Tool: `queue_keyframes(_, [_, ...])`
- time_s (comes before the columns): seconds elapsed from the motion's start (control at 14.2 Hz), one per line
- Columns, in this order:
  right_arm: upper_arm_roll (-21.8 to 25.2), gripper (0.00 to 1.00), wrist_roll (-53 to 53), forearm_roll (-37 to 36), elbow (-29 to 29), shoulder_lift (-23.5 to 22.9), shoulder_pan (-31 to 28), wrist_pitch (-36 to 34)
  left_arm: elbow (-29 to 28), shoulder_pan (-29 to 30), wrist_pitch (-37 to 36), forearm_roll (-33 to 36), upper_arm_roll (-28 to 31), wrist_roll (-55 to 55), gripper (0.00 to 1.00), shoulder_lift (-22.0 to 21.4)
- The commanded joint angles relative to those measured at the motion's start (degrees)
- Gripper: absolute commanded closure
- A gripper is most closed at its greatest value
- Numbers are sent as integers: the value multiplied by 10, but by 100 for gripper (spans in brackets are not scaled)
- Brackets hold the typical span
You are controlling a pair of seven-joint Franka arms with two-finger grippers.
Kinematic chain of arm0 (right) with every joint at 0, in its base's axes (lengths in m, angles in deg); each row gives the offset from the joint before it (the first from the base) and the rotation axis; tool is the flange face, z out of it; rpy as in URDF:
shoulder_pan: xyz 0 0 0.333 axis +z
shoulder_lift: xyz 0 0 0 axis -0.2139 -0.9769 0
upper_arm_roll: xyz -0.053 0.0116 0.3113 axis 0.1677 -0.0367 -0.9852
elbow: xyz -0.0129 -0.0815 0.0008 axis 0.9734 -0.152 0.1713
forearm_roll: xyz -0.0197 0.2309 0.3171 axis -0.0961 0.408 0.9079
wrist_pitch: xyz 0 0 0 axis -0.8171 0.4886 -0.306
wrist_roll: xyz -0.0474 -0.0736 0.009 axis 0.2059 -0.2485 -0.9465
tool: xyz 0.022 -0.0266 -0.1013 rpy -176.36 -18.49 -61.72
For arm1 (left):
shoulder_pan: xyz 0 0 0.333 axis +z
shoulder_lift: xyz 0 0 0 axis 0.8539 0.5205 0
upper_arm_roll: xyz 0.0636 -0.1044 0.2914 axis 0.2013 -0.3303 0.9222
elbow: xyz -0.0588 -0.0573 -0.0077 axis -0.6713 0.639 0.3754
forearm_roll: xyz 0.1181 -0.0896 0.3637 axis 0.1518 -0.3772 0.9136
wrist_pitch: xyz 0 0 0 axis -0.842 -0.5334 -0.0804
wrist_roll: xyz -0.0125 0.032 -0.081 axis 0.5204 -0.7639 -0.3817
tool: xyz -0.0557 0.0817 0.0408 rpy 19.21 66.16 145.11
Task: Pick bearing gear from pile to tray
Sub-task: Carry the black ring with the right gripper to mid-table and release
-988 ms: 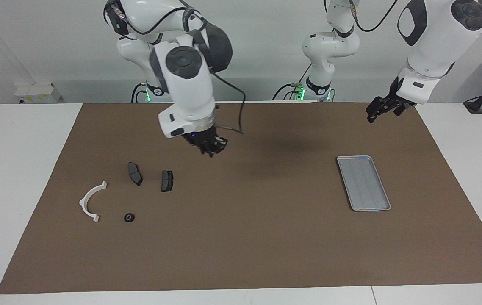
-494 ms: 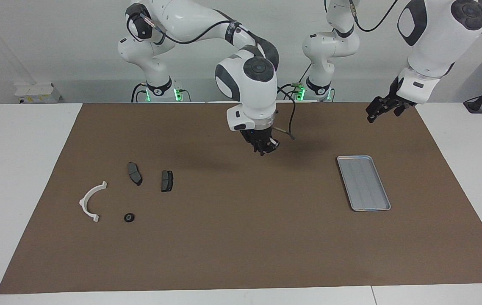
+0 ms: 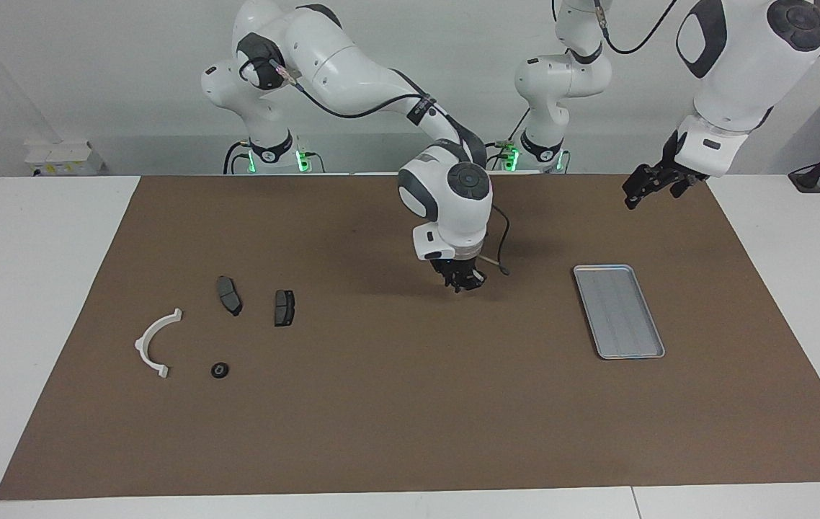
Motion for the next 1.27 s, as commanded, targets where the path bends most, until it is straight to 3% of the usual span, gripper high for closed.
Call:
queue_keyframes(0.0, [0, 100, 12, -19, 42, 12, 0, 40, -7, 4, -6, -6, -3, -4, 0, -12])
queue_keyframes(0.42, [0, 100, 12, -23, 68, 13, 1, 60, -7, 4, -6, -6, -3, -3, 0, -12])
queue_keyframes(0.49, [0, 84, 12, -22, 63, 14, 0, 53, -7, 4, -7, -6, -3, -4, 0, -12])
queue_keyframes(0.56, [1, 28, 13, -21, 56, 15, 0, 35, -7, 4, -6, -6, -3, -3, 0, -12])
queue_keyframes(0.64, [1, 0, 13, -21, 40, 14, 0, 5, -7, 4, -7, -6, -3, -4, 0, -12])
queue_keyframes(0.92, [3, 0, -29, -19, -71, 23, -56, -126, -7, 4, -6, -6, -3, -3, 0, -12])
queue_keyframes(1.06, [1, 0, -154, -13, -80, 65, -108, -177, -7, 4, -7, -6, -3, -4, 0, -12])
queue_keyframes(1.2, [2, 0, -359, -13, -79, 109, -171, -234, -7, 4, -7, -6, -3, -4, 0, -12])
